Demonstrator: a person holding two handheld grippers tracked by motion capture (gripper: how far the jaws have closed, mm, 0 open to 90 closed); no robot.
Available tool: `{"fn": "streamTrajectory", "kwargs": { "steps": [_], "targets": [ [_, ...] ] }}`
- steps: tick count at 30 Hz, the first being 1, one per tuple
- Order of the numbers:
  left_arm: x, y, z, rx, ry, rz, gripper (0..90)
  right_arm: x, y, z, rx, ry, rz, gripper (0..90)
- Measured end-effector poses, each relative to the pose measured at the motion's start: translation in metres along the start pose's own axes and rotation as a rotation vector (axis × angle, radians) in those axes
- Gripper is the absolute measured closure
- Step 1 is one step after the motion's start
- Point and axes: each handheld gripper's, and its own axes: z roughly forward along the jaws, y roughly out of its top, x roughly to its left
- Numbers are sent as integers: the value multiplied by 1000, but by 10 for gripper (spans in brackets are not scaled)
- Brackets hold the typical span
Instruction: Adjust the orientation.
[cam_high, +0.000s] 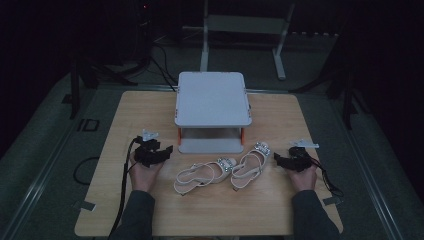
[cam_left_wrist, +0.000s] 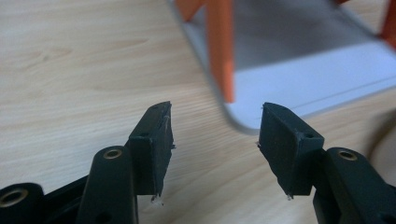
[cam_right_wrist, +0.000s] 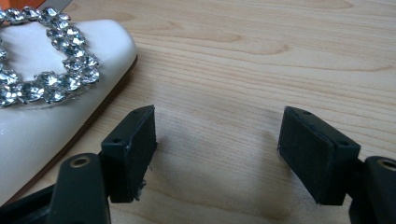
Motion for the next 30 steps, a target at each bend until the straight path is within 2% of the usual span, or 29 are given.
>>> {"fn": "streamTrajectory", "kwargs": {
  "steps": [5,9,10,14,17,21,22,23,25,27,28,29,30],
  "targets": [
    [-12,5,-11,-3,-14,22,478,0,0,0,0,1,0,276],
    [-29,8,-22,-12,-72,52,488,0,0,0,0,1,0,276],
    [-29,8,-22,-12,-72,52,488,0,0,0,0,1,0,276],
    [-45,7,-26,3,-115,78,493,0,0,0,-1,0,2,276],
    [-53,6,-26,14,-121,87,500,0,0,0,0,1,2,276],
    [-67,9,-30,17,-163,113,501,0,0,0,0,0,2,276],
    [-73,11,-31,18,-189,128,500,0,0,0,-1,0,2,276],
    [-73,11,-31,18,-189,128,500,0,0,0,-1,0,2,276],
    [-80,11,-28,42,-211,148,497,0,0,0,-1,0,2,276],
    [-82,10,-25,58,-213,163,494,0,0,0,-1,0,2,276],
    [-85,6,-17,104,-213,198,495,0,0,0,-1,0,2,276],
    [-87,4,-13,127,-220,205,496,0,0,0,-1,0,2,276],
    [-87,4,-13,127,-220,205,497,0,0,0,0,0,2,276]
  ]
}}
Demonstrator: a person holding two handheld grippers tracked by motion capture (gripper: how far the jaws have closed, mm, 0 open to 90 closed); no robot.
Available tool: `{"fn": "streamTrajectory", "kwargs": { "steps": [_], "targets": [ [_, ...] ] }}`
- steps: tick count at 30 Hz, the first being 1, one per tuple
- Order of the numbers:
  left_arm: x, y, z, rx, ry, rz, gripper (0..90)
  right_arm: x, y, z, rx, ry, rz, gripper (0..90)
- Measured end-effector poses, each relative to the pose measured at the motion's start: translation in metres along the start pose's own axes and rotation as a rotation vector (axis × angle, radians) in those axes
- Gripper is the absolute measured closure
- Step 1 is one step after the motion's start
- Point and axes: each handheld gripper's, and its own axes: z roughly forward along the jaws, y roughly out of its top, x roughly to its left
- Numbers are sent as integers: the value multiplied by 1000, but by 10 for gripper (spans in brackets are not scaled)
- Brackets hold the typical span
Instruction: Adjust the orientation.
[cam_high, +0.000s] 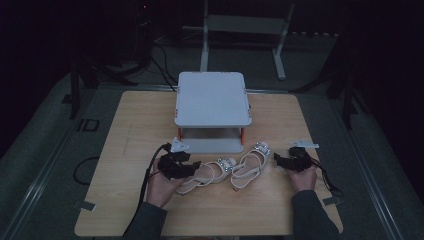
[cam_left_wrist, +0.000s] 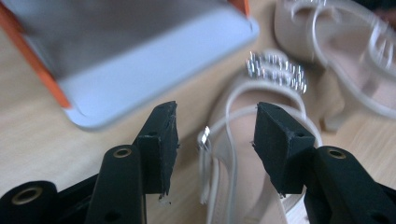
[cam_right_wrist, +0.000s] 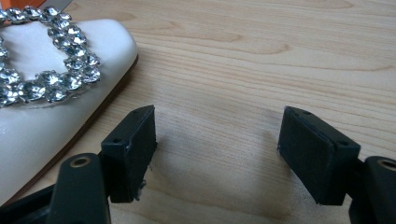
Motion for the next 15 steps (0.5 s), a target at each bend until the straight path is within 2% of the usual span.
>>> {"fn": "streamTrajectory", "kwargs": {
  "steps": [1,3,4,7,15],
  "targets": [
    [0,-2,8,40,-5,15,498,0,0,0,0,0,0,276],
    [1,-4,16,77,-12,17,502,0,0,0,0,0,0,276],
    [1,-4,16,77,-12,17,510,0,0,0,0,0,1,276],
    [5,-6,28,127,-25,27,540,0,0,0,0,0,0,276],
    [12,-1,37,157,-79,7,732,0,0,0,0,1,0,276]
  ]
}}
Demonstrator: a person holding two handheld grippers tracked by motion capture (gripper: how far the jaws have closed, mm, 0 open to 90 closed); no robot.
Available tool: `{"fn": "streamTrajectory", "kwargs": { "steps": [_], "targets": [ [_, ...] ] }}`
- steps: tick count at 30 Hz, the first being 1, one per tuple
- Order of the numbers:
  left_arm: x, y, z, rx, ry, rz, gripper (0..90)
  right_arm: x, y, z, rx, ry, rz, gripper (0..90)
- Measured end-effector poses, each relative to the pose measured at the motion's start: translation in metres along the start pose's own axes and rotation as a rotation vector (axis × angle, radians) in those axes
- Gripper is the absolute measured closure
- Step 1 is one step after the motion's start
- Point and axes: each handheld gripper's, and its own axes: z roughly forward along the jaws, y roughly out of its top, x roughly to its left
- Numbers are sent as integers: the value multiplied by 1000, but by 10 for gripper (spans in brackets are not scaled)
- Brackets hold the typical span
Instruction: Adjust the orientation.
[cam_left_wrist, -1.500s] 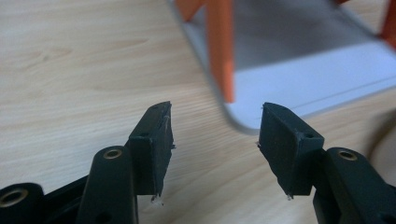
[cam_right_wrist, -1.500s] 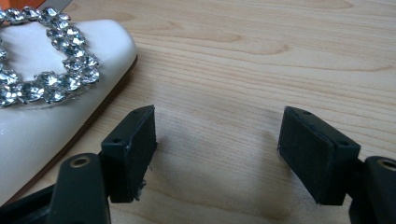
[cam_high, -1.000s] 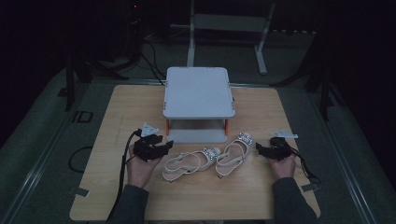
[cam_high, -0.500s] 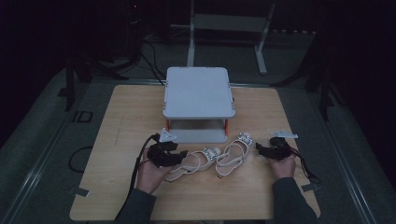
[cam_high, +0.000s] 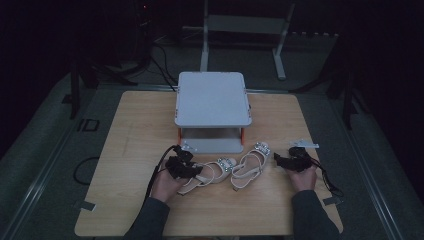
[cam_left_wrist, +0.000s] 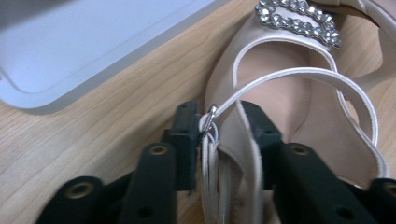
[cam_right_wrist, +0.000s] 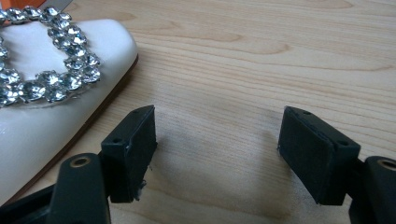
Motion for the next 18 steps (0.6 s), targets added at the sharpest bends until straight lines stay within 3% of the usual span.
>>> {"fn": "streamTrajectory", "kwargs": {
  "steps": [4,9,14,18],
  "targets": [
    [0,0,-1,-1,-7,12,803,0,0,0,0,0,0,276],
    [3,-5,-5,-25,-39,-3,814,0,0,0,0,0,-1,276],
    [9,-13,-16,-63,-41,-35,820,0,0,0,0,0,0,276],
    [27,-25,-33,-127,-62,-109,821,0,0,0,0,0,0,276]
  ]
}}
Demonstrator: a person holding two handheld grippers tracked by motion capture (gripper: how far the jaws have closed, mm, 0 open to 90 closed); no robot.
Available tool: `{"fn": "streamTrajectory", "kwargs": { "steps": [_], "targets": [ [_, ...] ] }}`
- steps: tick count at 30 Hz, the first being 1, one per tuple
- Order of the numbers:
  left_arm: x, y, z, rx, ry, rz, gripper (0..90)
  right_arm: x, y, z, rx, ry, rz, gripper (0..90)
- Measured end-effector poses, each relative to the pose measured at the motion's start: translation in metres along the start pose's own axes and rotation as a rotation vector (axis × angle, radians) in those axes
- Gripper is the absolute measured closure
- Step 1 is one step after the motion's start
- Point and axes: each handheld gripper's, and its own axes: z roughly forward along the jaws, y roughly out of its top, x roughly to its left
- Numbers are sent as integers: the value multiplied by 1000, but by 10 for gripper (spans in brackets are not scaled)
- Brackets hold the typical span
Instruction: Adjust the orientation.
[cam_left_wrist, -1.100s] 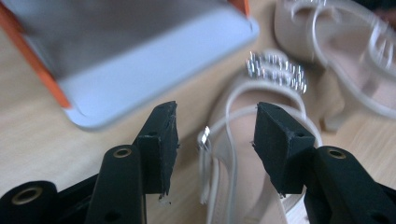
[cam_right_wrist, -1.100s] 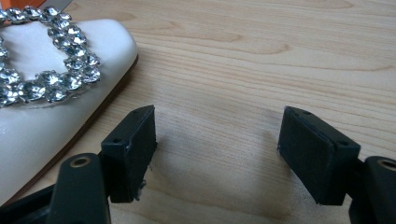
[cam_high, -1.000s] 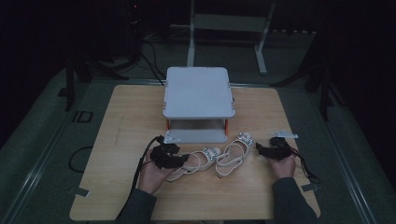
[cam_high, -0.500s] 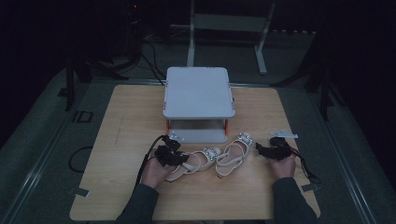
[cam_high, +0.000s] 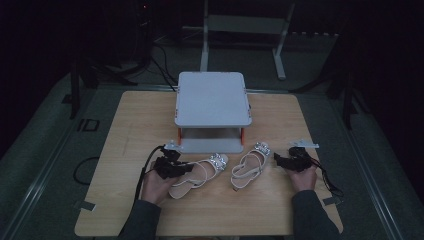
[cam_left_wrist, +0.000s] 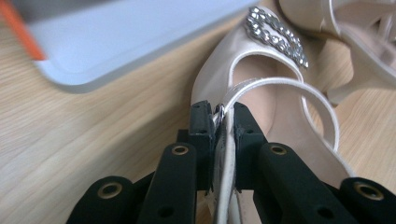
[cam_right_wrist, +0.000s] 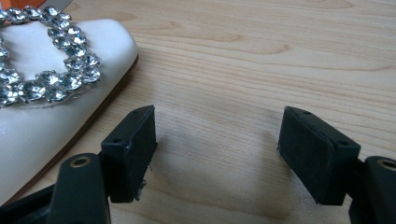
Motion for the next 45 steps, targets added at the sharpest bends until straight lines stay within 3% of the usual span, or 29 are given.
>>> {"fn": "streamTrajectory", "kwargs": {
  "steps": [3,7,13,15,19,23,31,40,45],
  "targets": [
    [8,-4,-8,-29,2,-29,821,0,0,0,0,0,0,276],
    [25,-10,-30,-86,36,-88,820,0,0,0,0,0,-1,276],
    [38,-15,-51,-128,80,-125,819,0,0,0,0,0,-1,276],
    [48,-20,-62,-150,102,-170,819,0,0,0,0,0,-1,276],
    [54,-24,-68,-161,120,-195,819,0,0,0,0,0,-1,276],
    [72,-34,-79,-182,196,-283,819,0,0,0,0,0,-1,276],
    [92,-41,-83,-204,248,-374,819,0,0,0,0,-1,0,276],
    [114,-29,-80,-225,321,-481,819,0,0,0,0,-1,-1,276],
    [127,-25,-74,-200,375,-545,819,0,0,0,0,-1,-1,276]
  ]
}}
